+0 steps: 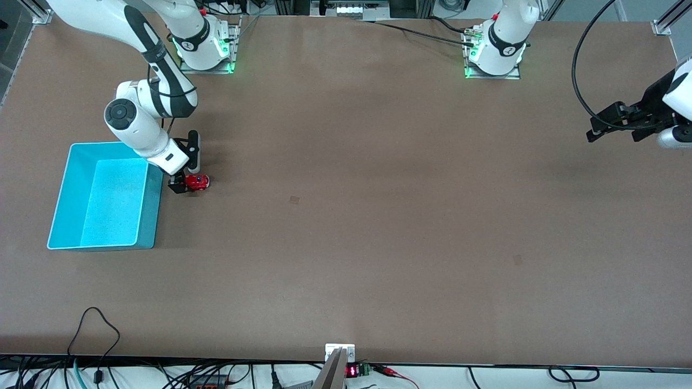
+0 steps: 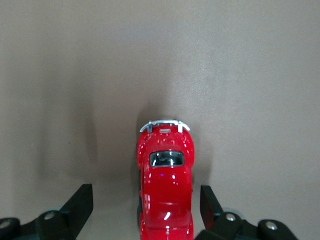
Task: Wind red beetle toy and store in blue box
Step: 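Lower the right gripper and grasp the red car, then lift the car with the right gripper and carry it into the blue box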
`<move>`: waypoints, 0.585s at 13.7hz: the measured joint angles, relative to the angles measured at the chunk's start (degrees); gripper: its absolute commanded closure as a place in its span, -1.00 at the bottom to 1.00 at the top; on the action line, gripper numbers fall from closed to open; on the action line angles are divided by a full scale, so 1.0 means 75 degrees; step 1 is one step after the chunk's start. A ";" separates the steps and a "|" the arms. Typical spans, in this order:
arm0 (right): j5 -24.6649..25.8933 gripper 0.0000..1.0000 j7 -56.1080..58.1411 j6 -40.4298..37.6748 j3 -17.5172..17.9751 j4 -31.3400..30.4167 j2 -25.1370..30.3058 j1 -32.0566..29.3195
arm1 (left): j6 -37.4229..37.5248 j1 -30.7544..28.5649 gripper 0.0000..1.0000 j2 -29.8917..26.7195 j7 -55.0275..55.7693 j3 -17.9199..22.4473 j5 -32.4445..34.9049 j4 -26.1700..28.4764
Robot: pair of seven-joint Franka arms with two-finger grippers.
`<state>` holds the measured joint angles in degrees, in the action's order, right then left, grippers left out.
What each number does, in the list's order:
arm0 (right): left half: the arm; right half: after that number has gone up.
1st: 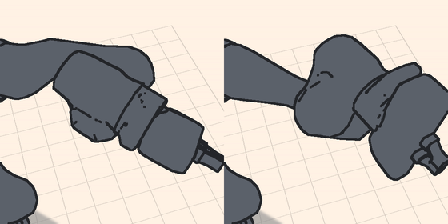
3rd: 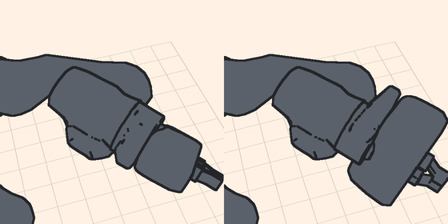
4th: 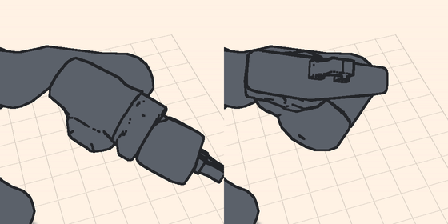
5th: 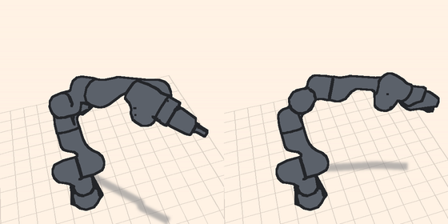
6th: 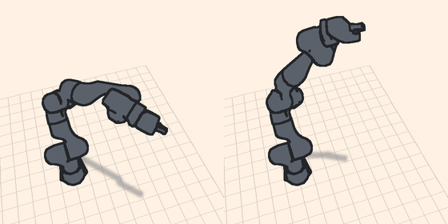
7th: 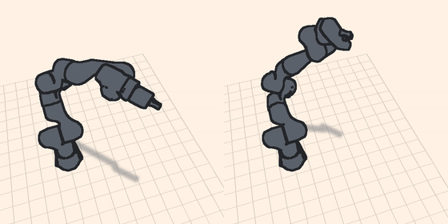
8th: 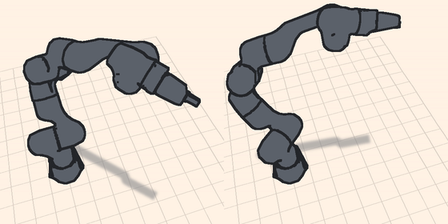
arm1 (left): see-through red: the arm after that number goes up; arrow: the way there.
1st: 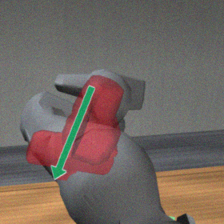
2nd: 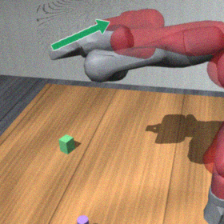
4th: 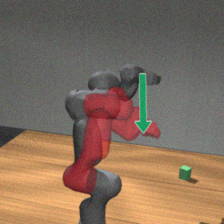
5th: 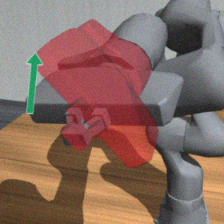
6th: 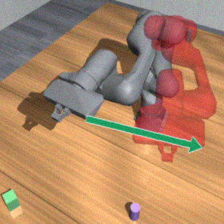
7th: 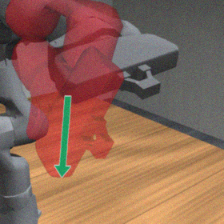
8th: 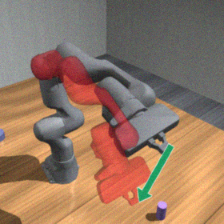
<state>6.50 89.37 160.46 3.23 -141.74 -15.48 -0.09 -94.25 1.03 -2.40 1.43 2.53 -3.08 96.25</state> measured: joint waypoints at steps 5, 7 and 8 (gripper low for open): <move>0.0006 1.00 0.0005 0.0088 0.0018 0.0108 0.0016 0.0002 | -0.0005 0.0000 -1.00 0.0000 -0.0004 0.0000 0.0000 0.0000; 0.0003 1.00 -0.0011 0.0090 0.0019 0.0109 0.0018 0.0002 | -0.0005 0.0000 -1.00 0.0000 -0.0004 0.0000 0.0000 0.0000; -0.0003 1.00 -0.0084 0.0089 0.0019 0.0115 0.0024 0.0000 | -0.0005 0.0000 -1.00 0.0000 -0.0004 0.0000 0.0000 0.0000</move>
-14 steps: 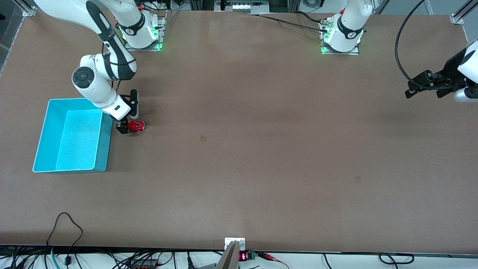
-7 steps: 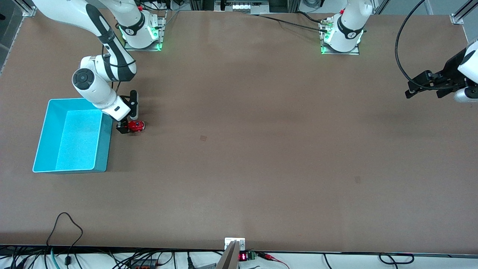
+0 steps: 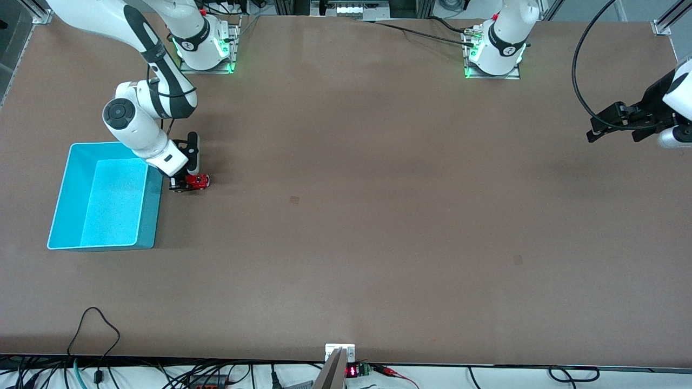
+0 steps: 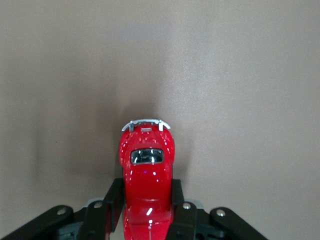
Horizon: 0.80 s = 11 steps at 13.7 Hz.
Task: Wind red beetle toy and store in blue box
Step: 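Lift the car with the right gripper and carry it into the blue box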
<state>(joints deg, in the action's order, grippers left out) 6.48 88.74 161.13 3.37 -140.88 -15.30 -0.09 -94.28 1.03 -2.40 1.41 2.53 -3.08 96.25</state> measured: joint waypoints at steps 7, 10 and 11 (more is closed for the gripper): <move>-0.0116 1.00 -0.2353 -0.1729 -0.0015 0.0481 0.1354 -0.0004 | 0.0000 -0.0001 -1.00 0.0000 0.0000 0.0000 0.0000 0.0000; -0.0484 1.00 -0.3274 -0.2664 -0.0304 0.1163 0.1826 -0.0019 | 0.0000 -0.0002 -1.00 0.0000 0.0000 0.0000 0.0000 0.0000; -0.0539 1.00 -0.3551 -0.2964 -0.0483 0.1487 0.1849 -0.0037 | 0.0000 -0.0002 -1.00 0.0000 0.0000 0.0000 0.0000 0.0000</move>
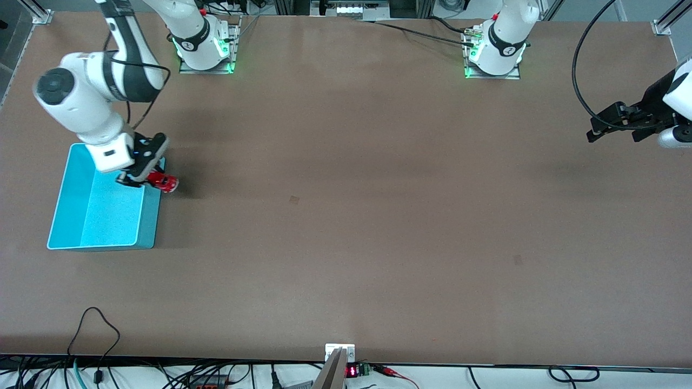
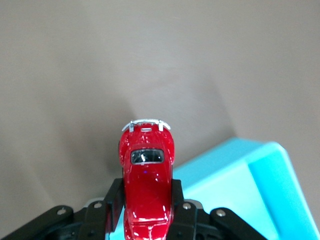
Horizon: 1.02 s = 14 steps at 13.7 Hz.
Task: Wind red beetle toy and store in blue box
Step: 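Lift the car with the right gripper and carry it into the blue box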
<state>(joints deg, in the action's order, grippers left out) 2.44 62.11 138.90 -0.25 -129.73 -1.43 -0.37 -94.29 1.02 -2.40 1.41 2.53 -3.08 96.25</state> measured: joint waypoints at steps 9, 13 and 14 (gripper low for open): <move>-0.0031 1.00 -0.3886 -0.0382 -0.1727 0.0491 -0.0982 -0.0088 | -0.0003 -0.0003 -1.00 0.0000 0.0000 0.0003 0.0000 0.0000; -0.0031 1.00 -0.5461 -0.0384 -0.1949 0.0492 -0.1755 -0.0116 | -0.0010 -0.0003 -1.00 0.0000 0.0000 0.0003 0.0000 0.0000; -0.0032 1.00 -0.5723 -0.0384 -0.1949 0.0493 -0.1909 -0.0115 | -0.0010 -0.0003 -1.00 0.0000 0.0000 0.0002 0.0000 0.0000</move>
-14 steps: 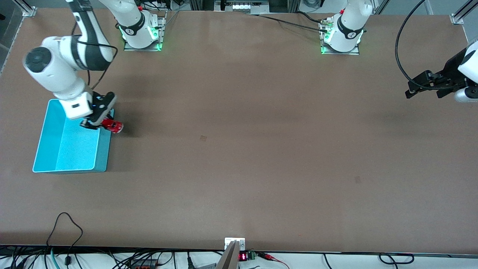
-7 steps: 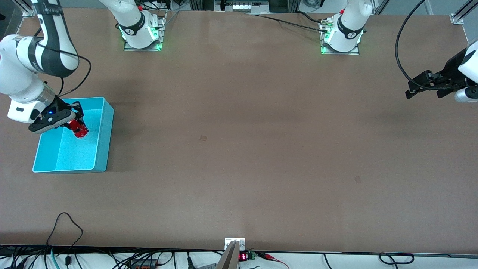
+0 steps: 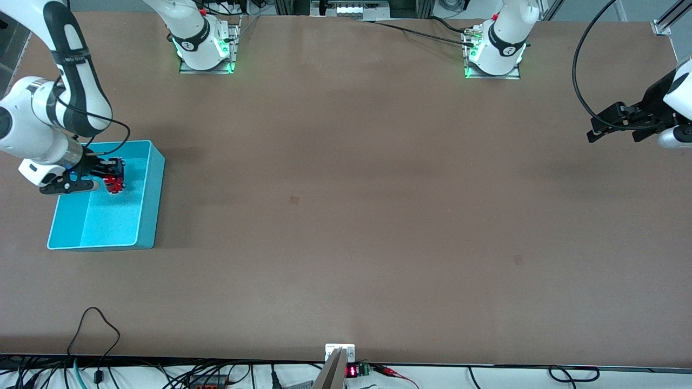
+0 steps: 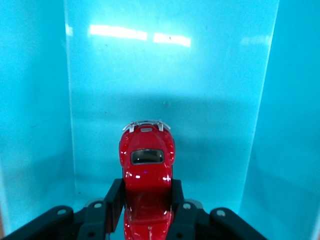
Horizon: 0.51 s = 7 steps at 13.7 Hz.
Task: Wind red beetle toy and store in blue box
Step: 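Lift the car with the right gripper and carry it into the blue box, then open the right gripper to release the car inside the box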
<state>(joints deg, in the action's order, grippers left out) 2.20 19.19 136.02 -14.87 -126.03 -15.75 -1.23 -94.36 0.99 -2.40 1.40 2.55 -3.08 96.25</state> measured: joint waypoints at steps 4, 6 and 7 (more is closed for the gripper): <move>0.0000 1.00 -0.0530 -0.0002 0.0000 0.0003 -0.0424 0.0001 | -0.0005 0.0000 -1.00 0.0000 -0.0003 -0.0003 0.0000 0.0000; 0.0000 0.99 -0.0530 -0.0002 -0.0014 0.0003 -0.0542 0.0000 | -0.0005 0.0000 -1.00 0.0000 -0.0003 -0.0004 0.0000 0.0000; 0.0000 0.99 -0.0530 0.0000 -0.0032 0.0003 -0.0575 0.0000 | -0.0005 0.0000 -1.00 0.0000 -0.0003 -0.0005 0.0000 0.0000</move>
<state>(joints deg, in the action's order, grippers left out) 2.20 15.21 136.02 -15.11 -126.00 -20.06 -1.23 -94.40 0.99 -2.40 1.38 2.51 -3.08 96.25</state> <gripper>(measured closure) 0.577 0.000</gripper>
